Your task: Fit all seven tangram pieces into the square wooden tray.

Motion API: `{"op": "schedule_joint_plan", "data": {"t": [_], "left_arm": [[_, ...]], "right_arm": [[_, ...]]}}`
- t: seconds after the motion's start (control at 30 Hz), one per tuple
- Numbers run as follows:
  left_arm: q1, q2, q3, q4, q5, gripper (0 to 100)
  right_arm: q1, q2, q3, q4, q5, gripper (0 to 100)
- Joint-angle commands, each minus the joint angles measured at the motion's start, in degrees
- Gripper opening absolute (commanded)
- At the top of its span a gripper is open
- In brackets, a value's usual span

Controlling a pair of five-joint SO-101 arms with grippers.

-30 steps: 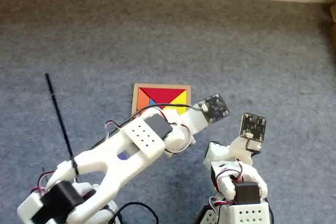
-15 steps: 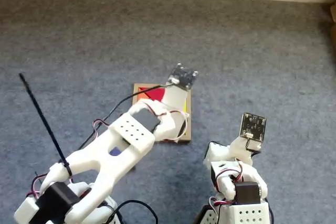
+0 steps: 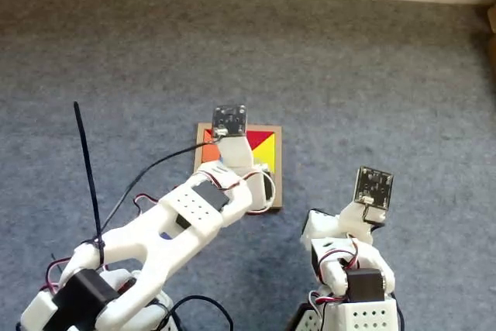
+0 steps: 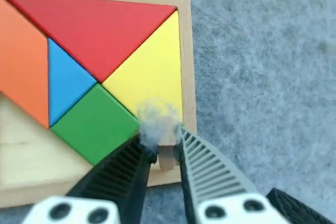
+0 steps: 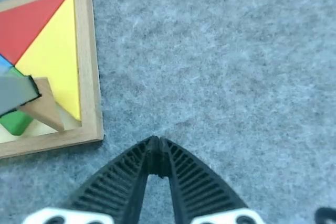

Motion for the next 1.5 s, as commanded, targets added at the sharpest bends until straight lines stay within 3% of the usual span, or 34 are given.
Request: {"op": "schedule_joint_plan", "data": {"t": [0.0, 0.23, 0.43, 0.57, 1.1, 1.2, 1.3, 1.47], "left_arm": [[-2.4, -2.2, -0.3, -1.0, 2.8, 5], [-3.2, -2.6, 0.6, -0.9, 2.7, 19], [-3.6, -2.8, 0.4, -0.8, 2.6, 19], [-4.1, -3.6, -2.0, 4.0, 2.6, 19], [-17.5, -6.9, 0.5, 6.5, -5.3, 19], [-17.4, -7.1, -2.2, 7.3, -5.2, 19], [-15.6, -10.3, -5.8, 13.1, -5.2, 19], [-5.8, -19.3, -8.2, 20.6, -5.1, 19]], "right_arm": [[0.7, -0.8, 9.0, -2.1, 0.4, 0.8], [0.7, -0.8, 9.0, -2.1, 0.4, 0.8], [0.7, -0.8, 9.0, -2.1, 0.4, 0.8], [0.7, -0.8, 9.0, -2.1, 0.4, 0.8], [0.7, -0.8, 9.0, -2.1, 0.4, 0.8], [0.7, -0.8, 9.0, -2.1, 0.4, 0.8], [0.7, -0.8, 9.0, -2.1, 0.4, 0.8], [0.7, -0.8, 9.0, -2.1, 0.4, 0.8]]}}
